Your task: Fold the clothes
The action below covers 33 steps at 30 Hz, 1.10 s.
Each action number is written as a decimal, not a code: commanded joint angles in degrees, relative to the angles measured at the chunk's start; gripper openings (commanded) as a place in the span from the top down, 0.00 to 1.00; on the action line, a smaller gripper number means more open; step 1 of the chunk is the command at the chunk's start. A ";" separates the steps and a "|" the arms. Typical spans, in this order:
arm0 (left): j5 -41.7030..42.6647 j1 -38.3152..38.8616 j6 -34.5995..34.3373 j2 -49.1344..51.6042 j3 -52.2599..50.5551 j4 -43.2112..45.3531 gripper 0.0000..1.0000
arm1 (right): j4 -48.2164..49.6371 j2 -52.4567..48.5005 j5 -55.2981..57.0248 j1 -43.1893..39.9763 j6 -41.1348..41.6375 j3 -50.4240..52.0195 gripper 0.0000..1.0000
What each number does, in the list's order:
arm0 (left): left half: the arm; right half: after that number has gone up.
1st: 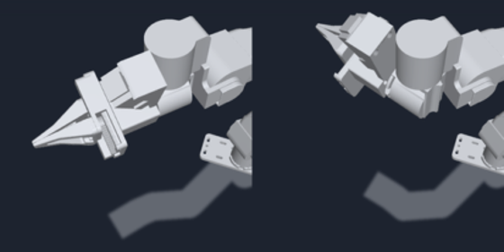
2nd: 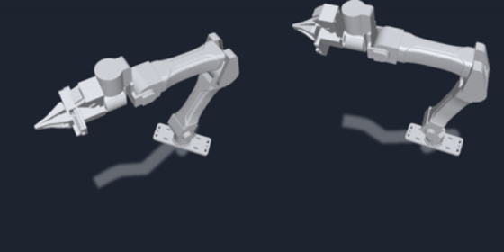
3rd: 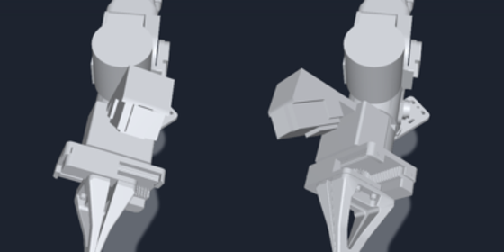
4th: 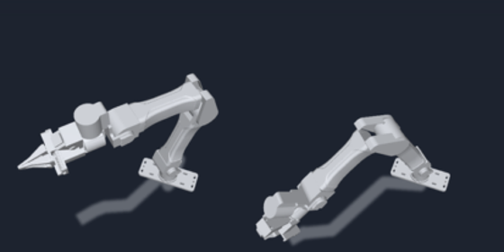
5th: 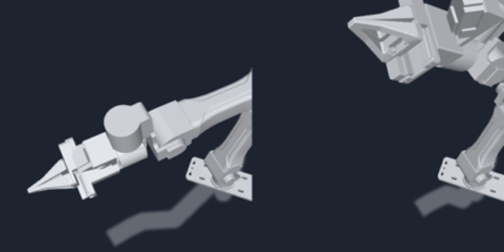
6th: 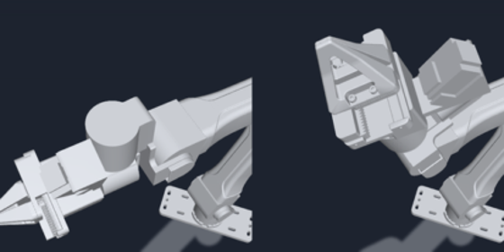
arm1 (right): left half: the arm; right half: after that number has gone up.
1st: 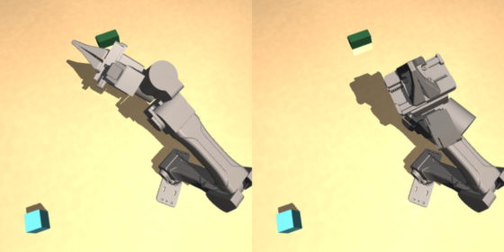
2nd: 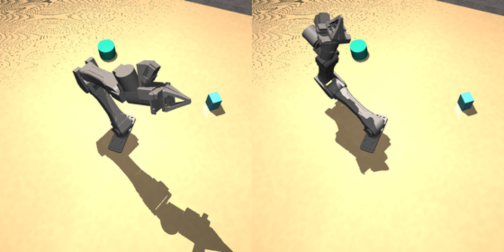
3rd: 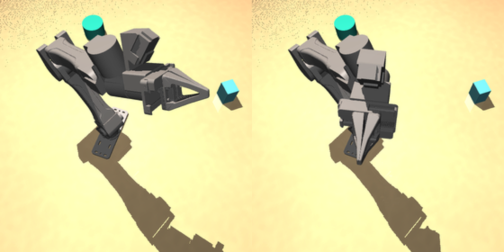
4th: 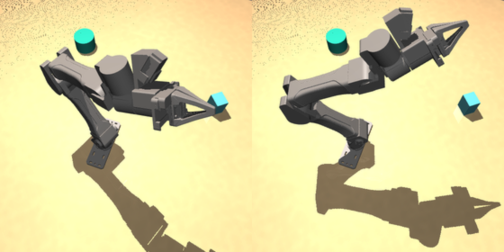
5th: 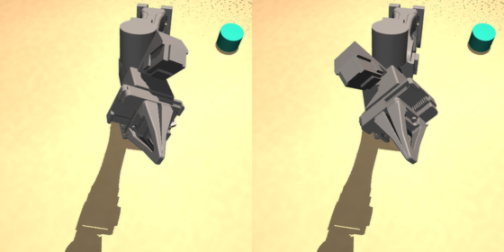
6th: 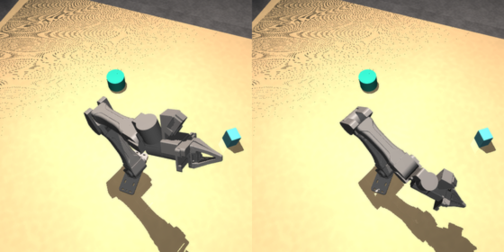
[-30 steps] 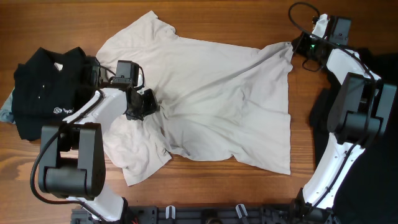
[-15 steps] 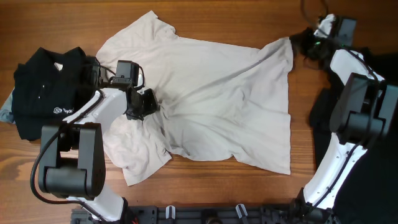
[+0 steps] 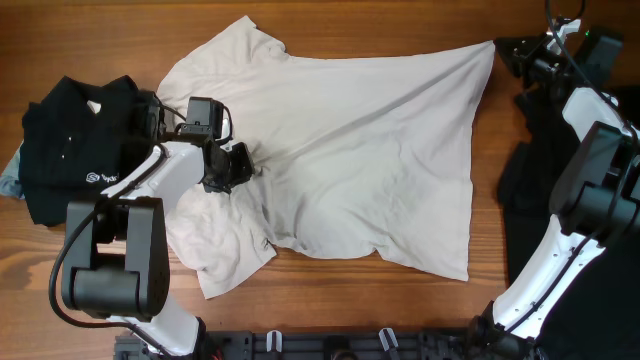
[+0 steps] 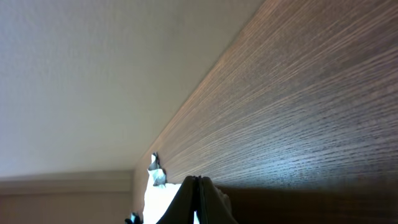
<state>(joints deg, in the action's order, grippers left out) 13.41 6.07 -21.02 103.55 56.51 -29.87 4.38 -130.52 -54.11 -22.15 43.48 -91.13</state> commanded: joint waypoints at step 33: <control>-2.54 1.55 11.82 1.29 14.99 10.88 0.67 | -47.15 21.62 28.26 5.60 -31.43 -0.48 0.42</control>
<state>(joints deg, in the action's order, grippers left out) 18.28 7.92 -10.74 104.90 70.26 -21.96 -38.98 -117.97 -26.48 -16.88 12.82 -91.24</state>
